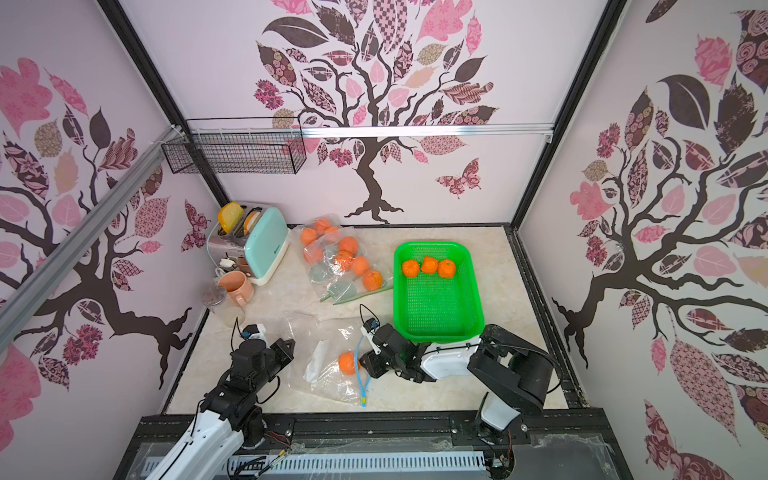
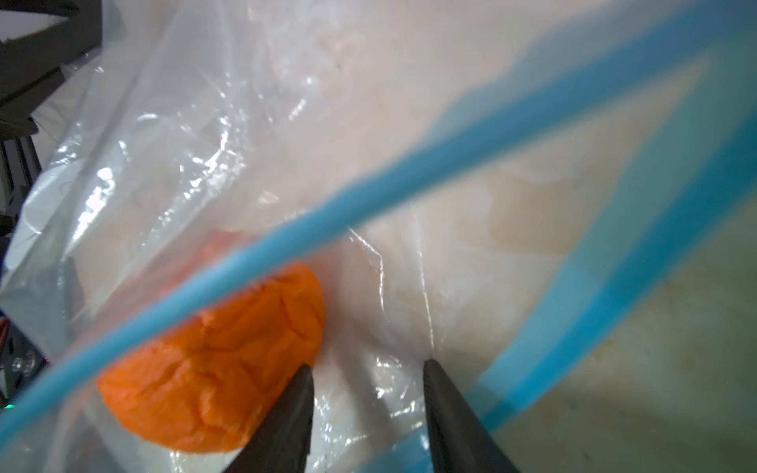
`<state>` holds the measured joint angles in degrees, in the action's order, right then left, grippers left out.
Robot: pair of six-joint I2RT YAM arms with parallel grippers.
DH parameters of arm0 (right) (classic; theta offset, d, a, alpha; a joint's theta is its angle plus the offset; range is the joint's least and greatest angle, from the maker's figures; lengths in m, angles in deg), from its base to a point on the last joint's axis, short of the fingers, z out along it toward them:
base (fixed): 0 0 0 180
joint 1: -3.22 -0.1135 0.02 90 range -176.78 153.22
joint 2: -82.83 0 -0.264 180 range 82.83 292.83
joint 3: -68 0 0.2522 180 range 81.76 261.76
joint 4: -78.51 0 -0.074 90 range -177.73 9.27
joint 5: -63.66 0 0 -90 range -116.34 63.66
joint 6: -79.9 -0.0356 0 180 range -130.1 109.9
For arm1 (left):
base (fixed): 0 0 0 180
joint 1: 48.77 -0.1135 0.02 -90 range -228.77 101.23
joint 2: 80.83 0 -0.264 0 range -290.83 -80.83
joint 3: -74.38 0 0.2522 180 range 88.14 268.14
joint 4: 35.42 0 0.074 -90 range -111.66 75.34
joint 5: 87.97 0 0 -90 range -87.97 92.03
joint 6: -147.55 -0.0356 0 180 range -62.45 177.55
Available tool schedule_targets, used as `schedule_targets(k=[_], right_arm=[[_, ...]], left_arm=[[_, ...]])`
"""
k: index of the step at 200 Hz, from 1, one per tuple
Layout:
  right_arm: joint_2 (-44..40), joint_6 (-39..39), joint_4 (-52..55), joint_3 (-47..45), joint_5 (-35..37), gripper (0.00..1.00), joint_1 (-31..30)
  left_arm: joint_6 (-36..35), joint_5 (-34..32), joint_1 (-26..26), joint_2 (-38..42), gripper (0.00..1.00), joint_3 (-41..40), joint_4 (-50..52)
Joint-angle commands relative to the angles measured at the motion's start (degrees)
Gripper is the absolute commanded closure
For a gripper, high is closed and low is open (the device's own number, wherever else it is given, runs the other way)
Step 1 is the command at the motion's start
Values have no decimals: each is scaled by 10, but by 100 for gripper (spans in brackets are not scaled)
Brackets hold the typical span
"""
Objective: Open the zip-top bag and take out the orange
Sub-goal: Adjust the zipper food storage bag at the center of the board, then pick up the orange from the zipper food storage bag.
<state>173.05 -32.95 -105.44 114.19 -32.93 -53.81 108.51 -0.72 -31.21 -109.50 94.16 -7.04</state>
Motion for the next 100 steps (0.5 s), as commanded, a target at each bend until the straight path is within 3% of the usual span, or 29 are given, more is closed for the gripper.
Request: schedule_targets(k=[1, 42, 100], right_arm=[[-19, 44, 53, 3, -30, 44, -1], [-53, 123, 61, 12, -79, 35, -9], [-32, 212, 57, 53, -83, 19, -35]], left_arm=[[-5, -22, 1, -63, 100, 22, -32], [4, 7, 2, -175, 100, 53, -53], [5, 28, 2, -228, 100, 55, -89]])
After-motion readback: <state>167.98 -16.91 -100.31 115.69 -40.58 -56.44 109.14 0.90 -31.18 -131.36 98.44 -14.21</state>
